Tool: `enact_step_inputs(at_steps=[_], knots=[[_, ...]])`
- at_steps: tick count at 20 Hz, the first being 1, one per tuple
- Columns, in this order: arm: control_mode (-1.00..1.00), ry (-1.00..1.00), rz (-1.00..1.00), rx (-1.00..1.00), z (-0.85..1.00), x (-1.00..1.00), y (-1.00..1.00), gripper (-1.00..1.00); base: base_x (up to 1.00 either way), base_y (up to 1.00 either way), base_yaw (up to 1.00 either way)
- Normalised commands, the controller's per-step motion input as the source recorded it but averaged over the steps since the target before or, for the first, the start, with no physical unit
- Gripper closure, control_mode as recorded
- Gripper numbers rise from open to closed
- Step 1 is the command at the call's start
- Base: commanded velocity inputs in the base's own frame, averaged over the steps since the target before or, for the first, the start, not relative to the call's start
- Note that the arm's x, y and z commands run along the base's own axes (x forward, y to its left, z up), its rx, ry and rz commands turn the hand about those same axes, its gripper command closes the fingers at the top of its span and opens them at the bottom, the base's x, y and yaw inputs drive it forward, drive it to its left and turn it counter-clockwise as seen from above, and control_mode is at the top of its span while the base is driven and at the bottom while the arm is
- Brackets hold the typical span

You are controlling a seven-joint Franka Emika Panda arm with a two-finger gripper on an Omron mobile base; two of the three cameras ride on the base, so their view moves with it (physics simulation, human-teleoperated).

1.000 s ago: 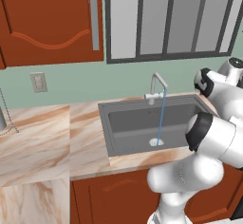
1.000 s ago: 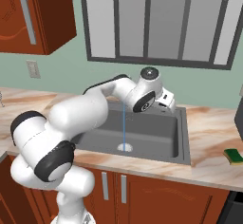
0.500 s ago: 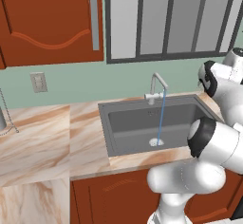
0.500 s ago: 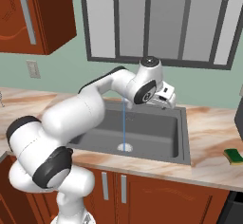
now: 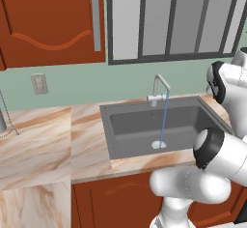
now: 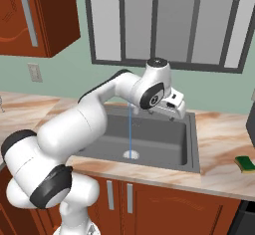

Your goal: Soak the sponge with water for a few seconds and then drop it inside the sink.

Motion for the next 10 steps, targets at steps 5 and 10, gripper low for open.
enact_step_inputs(at_steps=[5, 10], knots=[[-1.00, 0.00, 0.00, -0.01, -0.05, 0.00, 0.02, -1.00, 0.00, 0.00, 0.00], [-1.00, 0.00, 0.00, -0.07, -0.26, 0.00, 0.01, -1.00, 0.00, 0.00, 0.00]])
